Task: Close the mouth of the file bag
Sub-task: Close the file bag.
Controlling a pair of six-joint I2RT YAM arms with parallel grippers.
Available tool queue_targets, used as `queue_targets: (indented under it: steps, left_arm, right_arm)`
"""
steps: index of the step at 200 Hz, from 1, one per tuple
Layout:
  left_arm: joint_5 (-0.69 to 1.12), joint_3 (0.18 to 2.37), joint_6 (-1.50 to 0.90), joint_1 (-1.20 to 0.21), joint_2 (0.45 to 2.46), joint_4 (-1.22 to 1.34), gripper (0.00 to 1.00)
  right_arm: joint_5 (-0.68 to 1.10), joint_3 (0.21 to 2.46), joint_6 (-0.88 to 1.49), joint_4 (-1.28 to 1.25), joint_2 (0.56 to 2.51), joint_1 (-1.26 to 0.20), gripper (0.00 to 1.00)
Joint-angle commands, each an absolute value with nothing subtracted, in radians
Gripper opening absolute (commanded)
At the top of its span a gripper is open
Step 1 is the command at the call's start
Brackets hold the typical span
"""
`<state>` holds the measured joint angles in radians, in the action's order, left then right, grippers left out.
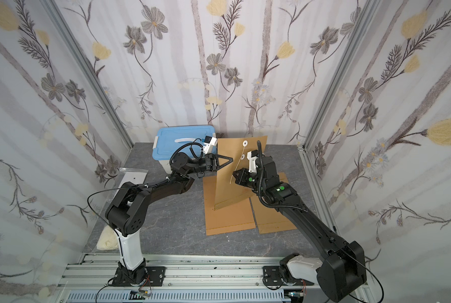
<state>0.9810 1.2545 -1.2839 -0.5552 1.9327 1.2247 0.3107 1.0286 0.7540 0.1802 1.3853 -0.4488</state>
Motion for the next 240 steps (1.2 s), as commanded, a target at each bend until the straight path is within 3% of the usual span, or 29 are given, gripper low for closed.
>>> queue_targets:
  steps: [1,240]
  left_arm:
    - [0.983,1.267,-1.323,-0.558,1.924,1.296,0.0]
    - [1.01,1.153,-1.354,-0.524,1.862,1.303,0.0]
  right_arm:
    - [0.306,1.009,0.755,0.132,1.365,-0.435,0.0]
    - [0.37,0.918,0.604,0.248,1.227,-0.107,0.0]
